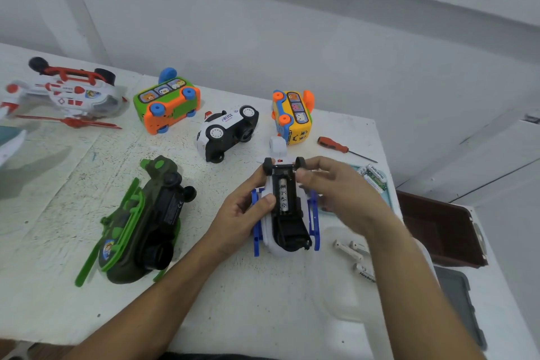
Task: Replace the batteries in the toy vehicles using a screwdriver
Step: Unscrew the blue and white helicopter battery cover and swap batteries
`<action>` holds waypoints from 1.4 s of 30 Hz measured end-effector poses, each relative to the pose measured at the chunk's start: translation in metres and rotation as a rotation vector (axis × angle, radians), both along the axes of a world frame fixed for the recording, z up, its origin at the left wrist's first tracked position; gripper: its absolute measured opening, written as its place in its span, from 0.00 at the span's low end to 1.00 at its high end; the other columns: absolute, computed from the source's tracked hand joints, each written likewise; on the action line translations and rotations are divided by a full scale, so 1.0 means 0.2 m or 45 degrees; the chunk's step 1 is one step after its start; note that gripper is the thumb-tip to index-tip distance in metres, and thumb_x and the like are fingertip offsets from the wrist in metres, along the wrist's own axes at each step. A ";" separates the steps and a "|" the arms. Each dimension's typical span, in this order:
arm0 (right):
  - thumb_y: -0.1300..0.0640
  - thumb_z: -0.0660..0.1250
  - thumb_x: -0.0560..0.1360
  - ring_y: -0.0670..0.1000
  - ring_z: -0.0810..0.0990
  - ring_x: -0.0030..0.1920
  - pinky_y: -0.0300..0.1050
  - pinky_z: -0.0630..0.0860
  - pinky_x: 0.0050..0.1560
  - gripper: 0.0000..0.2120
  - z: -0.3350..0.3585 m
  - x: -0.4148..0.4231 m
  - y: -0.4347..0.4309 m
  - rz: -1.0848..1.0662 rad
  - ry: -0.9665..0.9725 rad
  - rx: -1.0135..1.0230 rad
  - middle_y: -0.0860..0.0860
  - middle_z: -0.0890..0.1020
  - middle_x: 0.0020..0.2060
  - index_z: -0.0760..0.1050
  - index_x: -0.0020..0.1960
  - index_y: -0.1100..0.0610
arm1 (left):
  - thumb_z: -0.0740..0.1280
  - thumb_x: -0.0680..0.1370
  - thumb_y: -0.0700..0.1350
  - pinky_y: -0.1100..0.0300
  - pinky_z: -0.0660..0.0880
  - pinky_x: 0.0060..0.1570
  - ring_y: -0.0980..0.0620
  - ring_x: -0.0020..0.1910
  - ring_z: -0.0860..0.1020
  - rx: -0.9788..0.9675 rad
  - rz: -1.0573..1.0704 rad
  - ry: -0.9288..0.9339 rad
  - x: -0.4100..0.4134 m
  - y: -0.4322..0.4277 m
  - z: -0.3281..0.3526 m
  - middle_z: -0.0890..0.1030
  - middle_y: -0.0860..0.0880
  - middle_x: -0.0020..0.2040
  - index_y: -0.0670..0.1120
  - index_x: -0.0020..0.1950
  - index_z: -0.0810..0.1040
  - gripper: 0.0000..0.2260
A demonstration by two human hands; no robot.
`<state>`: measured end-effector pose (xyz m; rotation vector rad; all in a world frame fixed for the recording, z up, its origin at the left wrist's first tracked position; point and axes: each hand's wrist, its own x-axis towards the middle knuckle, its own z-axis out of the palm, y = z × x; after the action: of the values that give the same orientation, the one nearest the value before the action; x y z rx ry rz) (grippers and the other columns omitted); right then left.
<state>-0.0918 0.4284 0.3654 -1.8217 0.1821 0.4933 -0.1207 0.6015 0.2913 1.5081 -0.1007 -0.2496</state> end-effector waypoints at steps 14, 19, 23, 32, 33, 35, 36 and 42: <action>0.62 0.64 0.77 0.55 0.77 0.53 0.46 0.72 0.49 0.09 -0.16 0.36 -0.19 0.114 -0.280 -1.196 0.54 0.77 0.50 0.77 0.56 0.55 | 0.61 0.81 0.39 0.67 0.77 0.48 0.61 0.57 0.80 -0.054 0.016 0.036 0.00 0.00 0.01 0.79 0.62 0.59 0.62 0.66 0.67 0.20; 0.60 0.62 0.79 0.54 0.78 0.46 0.44 0.71 0.41 0.05 -0.13 0.34 -0.17 0.062 -0.343 -1.162 0.55 0.80 0.46 0.76 0.48 0.59 | 0.60 0.81 0.37 0.70 0.76 0.47 0.67 0.55 0.79 -0.085 0.020 0.019 -0.01 0.00 0.04 0.78 0.67 0.57 0.63 0.64 0.67 0.21; 0.53 0.72 0.74 0.45 0.76 0.36 0.39 0.72 0.35 0.09 -0.13 0.28 -0.16 0.165 -0.219 -1.148 0.51 0.80 0.38 0.77 0.45 0.58 | 0.60 0.81 0.37 0.70 0.77 0.45 0.68 0.52 0.80 -0.103 0.020 0.031 -0.01 0.00 0.03 0.77 0.66 0.56 0.63 0.62 0.68 0.20; 0.63 0.71 0.75 0.51 0.83 0.35 0.44 0.82 0.35 0.04 -0.07 0.20 -0.20 -0.284 -0.173 -0.193 0.58 0.83 0.41 0.77 0.47 0.58 | 0.61 0.81 0.38 0.71 0.76 0.44 0.68 0.51 0.80 -0.102 0.030 0.046 -0.01 0.00 0.03 0.77 0.65 0.56 0.64 0.64 0.66 0.21; 0.64 0.70 0.76 0.51 0.84 0.35 0.45 0.82 0.37 0.02 -0.04 0.18 -0.20 -0.326 -0.163 -0.005 0.58 0.83 0.41 0.78 0.48 0.59 | 0.61 0.81 0.38 0.71 0.76 0.44 0.68 0.51 0.80 -0.104 0.029 0.044 -0.01 0.00 0.03 0.77 0.65 0.56 0.63 0.64 0.66 0.21; 0.64 0.67 0.77 0.55 0.85 0.39 0.47 0.83 0.39 0.05 0.02 0.15 -0.18 -0.377 -0.145 0.260 0.57 0.82 0.44 0.81 0.51 0.59 | 0.61 0.81 0.38 0.71 0.76 0.43 0.68 0.50 0.80 -0.101 0.033 0.049 -0.01 0.00 0.03 0.78 0.65 0.55 0.63 0.63 0.67 0.20; 0.64 0.66 0.78 0.57 0.85 0.41 0.48 0.83 0.40 0.06 0.04 0.13 -0.17 -0.380 -0.145 0.338 0.57 0.81 0.44 0.81 0.52 0.58 | 0.61 0.81 0.38 0.72 0.76 0.43 0.69 0.50 0.80 -0.106 0.037 0.058 -0.01 0.00 0.03 0.78 0.66 0.54 0.63 0.62 0.68 0.20; 0.63 0.68 0.77 0.55 0.84 0.39 0.51 0.82 0.41 0.03 0.14 -0.02 -0.04 -0.332 -0.278 0.262 0.55 0.84 0.40 0.78 0.50 0.58 | 0.61 0.81 0.39 0.73 0.75 0.42 0.72 0.48 0.79 -0.109 0.050 0.068 -0.01 0.00 0.04 0.76 0.65 0.54 0.65 0.58 0.68 0.19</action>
<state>-0.0954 0.4203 0.3937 -1.6075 0.2077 0.1233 -0.1237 0.6011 0.3000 1.4159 -0.0387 -0.2510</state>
